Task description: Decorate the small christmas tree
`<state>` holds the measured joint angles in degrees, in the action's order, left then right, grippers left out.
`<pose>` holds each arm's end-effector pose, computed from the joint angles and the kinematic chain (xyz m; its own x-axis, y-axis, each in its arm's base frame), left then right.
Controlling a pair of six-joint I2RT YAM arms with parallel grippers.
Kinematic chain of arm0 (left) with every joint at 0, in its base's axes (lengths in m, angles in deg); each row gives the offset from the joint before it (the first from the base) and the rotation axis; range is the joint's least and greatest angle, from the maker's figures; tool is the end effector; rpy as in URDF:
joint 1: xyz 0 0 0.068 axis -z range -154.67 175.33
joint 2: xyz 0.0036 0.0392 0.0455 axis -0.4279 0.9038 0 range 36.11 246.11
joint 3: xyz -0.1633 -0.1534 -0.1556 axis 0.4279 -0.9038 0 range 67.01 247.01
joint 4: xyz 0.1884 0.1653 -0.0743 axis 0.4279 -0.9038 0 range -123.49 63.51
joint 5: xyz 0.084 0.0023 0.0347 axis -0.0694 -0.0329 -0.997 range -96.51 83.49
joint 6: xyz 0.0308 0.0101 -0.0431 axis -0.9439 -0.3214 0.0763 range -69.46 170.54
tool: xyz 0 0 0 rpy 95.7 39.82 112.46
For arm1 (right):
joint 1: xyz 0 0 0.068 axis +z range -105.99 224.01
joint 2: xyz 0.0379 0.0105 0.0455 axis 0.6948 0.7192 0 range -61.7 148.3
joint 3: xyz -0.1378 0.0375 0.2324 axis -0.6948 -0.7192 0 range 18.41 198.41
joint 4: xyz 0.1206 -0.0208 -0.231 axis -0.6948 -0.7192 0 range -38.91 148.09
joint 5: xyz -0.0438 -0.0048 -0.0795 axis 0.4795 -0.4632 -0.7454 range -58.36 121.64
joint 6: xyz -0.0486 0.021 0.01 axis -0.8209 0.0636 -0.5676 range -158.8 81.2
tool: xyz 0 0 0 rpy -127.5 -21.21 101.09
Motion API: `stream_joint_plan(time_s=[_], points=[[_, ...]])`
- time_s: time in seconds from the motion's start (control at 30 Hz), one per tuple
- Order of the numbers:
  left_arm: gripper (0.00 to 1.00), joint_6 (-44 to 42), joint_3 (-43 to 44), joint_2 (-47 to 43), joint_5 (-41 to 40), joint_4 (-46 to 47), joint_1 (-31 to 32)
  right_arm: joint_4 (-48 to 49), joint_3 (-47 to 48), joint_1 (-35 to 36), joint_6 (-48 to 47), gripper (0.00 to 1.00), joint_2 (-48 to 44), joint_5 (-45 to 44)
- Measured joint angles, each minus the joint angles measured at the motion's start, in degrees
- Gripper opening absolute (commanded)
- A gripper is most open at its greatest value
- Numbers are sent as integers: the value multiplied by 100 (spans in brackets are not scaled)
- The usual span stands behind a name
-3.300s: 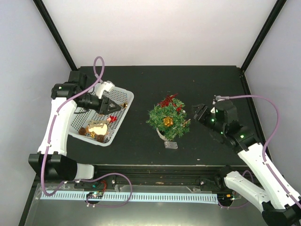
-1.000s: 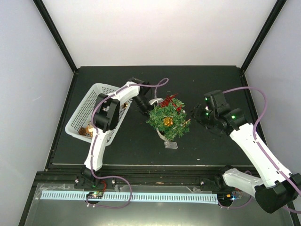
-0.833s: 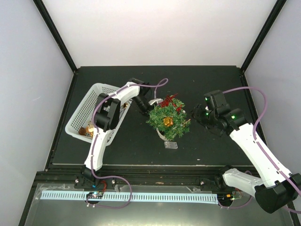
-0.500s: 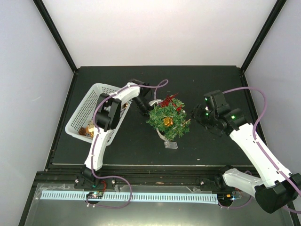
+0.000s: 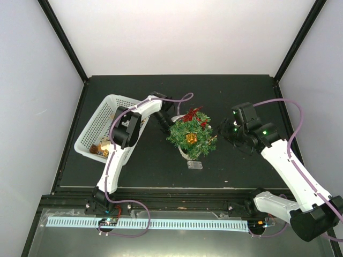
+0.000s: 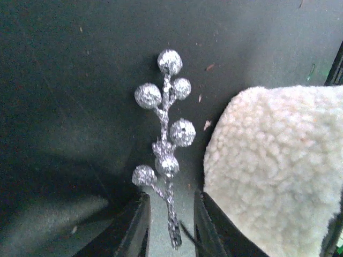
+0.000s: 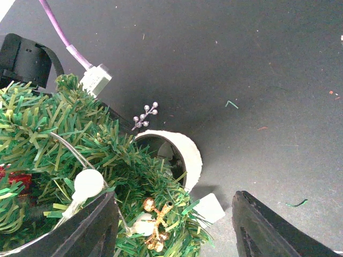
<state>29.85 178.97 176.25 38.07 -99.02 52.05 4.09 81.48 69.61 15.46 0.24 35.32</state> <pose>0.3894 -0.2239 0.1223 -0.7491 0.6587 -0.0700 0.5007 0.4939 -0.7109 0.1844 0.0909 0.3240 -0.7983 0.5157 -0.3112 0.3112 0.7955 0.5198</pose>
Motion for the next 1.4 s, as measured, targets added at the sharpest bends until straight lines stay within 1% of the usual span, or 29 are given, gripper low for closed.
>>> stream_joint_plan(time_s=[0.2,0.43,0.6,0.83,1.0,1.17,1.4], points=[[2,127,149,111,-7,109,28,2,0,0,0,60,22,20],[2,146,332,140,-17,142,28,17,-2,0,-2,60,118,39],[2,87,203,33,-343,177,-48,68,-2,0,-20,60,151,39],[2,-107,-372,-949,-1143,367,-404,127,-2,0,-50,60,177,39],[2,-212,-422,-1749,-1550,450,-627,136,0,0,-133,60,236,37],[2,-367,-527,-2435,-1875,439,-730,142,20,0,-201,60,264,35],[2,-761,-935,-3421,-2308,225,-756,195,22,0,-304,60,262,33]])
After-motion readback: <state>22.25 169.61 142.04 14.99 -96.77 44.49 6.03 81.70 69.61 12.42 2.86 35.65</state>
